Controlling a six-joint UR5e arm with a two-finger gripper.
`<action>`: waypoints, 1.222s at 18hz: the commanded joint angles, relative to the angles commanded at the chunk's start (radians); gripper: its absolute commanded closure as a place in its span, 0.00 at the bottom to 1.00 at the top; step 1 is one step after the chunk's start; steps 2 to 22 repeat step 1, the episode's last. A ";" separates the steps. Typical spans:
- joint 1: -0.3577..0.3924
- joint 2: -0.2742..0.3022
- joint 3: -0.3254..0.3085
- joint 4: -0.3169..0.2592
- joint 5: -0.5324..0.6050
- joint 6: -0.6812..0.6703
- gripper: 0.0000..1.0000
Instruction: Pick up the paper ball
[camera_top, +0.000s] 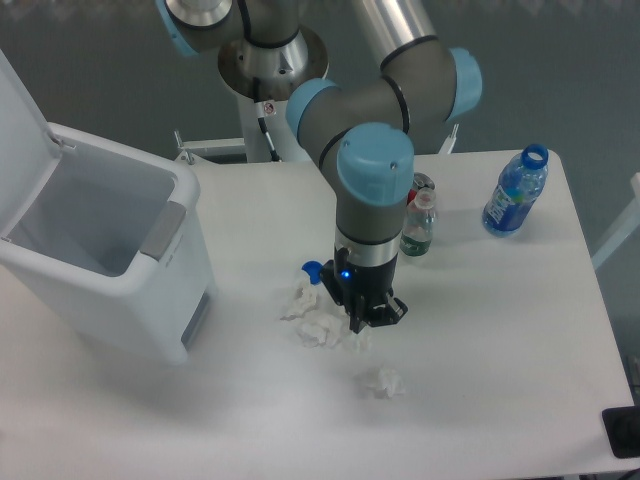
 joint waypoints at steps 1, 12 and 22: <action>-0.002 0.000 -0.003 0.002 0.001 0.000 1.00; -0.002 0.000 -0.003 0.002 0.001 0.000 1.00; -0.002 0.000 -0.003 0.002 0.001 0.000 1.00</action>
